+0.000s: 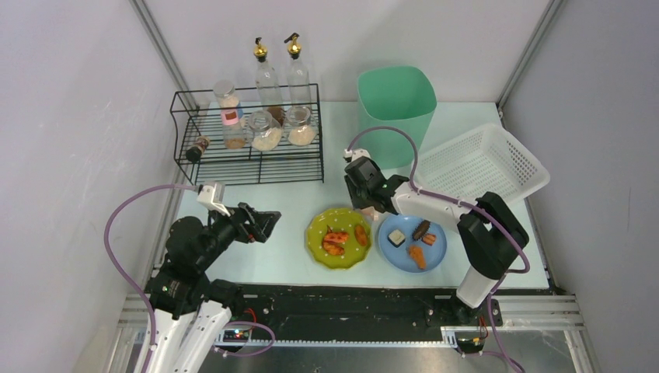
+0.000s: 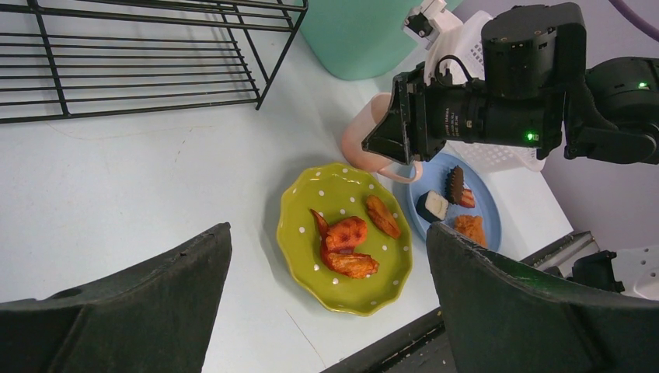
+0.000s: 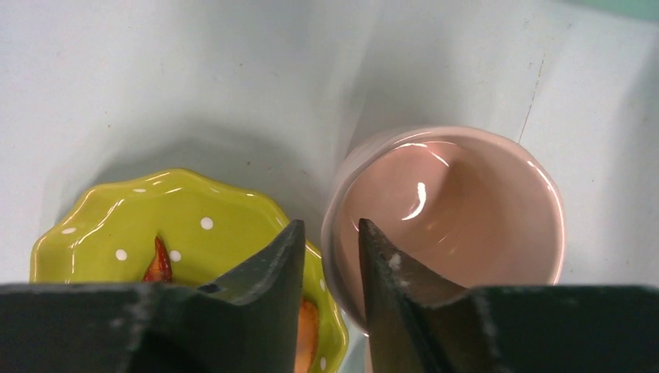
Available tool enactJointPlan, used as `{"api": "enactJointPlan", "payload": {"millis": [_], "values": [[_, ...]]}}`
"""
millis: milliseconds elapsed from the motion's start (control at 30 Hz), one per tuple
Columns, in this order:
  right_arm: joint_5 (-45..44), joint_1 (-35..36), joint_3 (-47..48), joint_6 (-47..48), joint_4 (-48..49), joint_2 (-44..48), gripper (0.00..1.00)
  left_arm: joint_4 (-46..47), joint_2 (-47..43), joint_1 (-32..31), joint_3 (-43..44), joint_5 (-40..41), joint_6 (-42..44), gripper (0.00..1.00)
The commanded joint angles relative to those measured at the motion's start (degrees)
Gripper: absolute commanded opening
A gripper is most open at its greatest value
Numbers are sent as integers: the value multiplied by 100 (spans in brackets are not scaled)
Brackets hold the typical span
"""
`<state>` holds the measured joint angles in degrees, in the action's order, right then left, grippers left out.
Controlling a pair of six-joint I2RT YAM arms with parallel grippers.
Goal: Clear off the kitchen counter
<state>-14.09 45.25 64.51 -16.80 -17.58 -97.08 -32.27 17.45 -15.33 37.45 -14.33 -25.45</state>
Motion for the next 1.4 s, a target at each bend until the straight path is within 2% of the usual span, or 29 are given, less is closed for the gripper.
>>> {"api": "enactJointPlan", "payload": {"millis": [0,167,300,333,567,867,1033,1167,1300,1367], "values": [[19,-58,18,17,152,-86,30,77,-20,48,-28,-97,-2,98],[29,-53,18,35,107,-69,22,79,-23,48,-30,-96,-3,98],[84,-49,22,41,63,-27,1,72,-16,42,-29,-94,1,98],[83,-29,20,52,49,12,0,77,-21,41,-28,-100,3,98],[-311,224,18,197,-119,588,0,79,-23,48,-34,-84,4,98],[-165,395,18,267,-605,2155,0,81,-36,45,-30,-95,1,98],[-567,352,18,423,-1070,2919,0,72,-39,47,-30,-110,-1,98],[-881,6,18,505,-1406,3285,0,72,-50,42,-28,-120,0,98],[-959,-751,22,497,-1540,3523,0,72,-45,47,-36,-139,-2,98],[-1299,-1201,23,563,-1545,3550,0,74,-52,47,-31,-152,9,98]]}}
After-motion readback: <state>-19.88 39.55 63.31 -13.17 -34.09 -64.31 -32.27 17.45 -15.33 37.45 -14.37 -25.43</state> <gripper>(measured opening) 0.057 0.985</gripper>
